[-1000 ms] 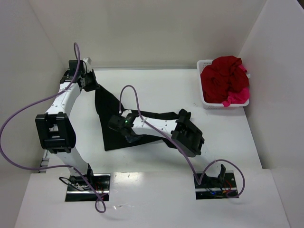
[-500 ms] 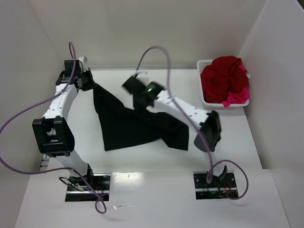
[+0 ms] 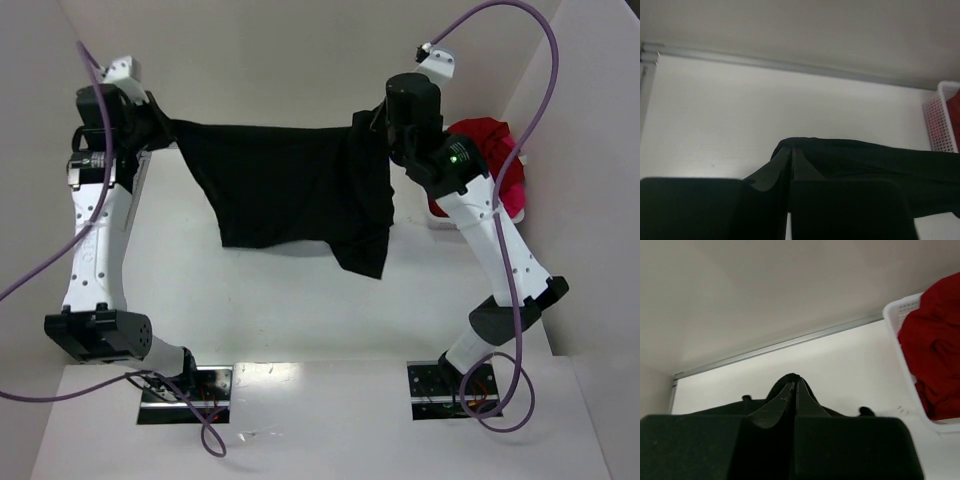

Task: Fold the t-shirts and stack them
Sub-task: Flatten out the tshirt

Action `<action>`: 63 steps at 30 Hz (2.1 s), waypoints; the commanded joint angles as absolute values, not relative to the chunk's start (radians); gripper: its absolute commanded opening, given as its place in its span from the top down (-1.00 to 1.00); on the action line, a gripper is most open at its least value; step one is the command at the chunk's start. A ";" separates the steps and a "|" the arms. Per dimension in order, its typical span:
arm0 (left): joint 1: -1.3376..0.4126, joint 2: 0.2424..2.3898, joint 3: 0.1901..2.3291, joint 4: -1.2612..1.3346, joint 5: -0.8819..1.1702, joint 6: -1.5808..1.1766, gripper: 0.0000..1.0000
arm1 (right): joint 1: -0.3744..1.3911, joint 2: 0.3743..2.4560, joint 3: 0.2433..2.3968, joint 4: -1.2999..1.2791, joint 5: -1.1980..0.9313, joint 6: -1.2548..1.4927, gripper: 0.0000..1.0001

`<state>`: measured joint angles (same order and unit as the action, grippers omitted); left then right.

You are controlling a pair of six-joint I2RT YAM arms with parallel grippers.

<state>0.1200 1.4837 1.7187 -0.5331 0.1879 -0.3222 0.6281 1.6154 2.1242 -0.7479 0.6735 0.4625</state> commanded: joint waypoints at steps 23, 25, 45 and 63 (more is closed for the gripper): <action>0.169 1.347 1.977 -0.611 0.225 -0.419 1.00 | 0.558 1.266 1.792 -0.360 0.560 0.274 1.00; 0.169 1.338 1.977 -0.629 0.225 -0.410 1.00 | 0.558 1.278 1.815 -0.396 0.528 0.293 1.00; 0.169 1.195 2.065 -0.764 0.305 -0.397 1.00 | 0.558 1.203 2.059 -0.680 0.334 0.324 1.00; 0.169 1.147 1.498 -0.552 0.316 -0.523 1.00 | 0.558 1.314 1.626 -0.539 0.397 0.376 1.00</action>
<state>0.1616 1.1027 1.6241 -0.6182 0.3321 -0.4793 0.5629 1.2190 1.7515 -0.5880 0.3607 0.3470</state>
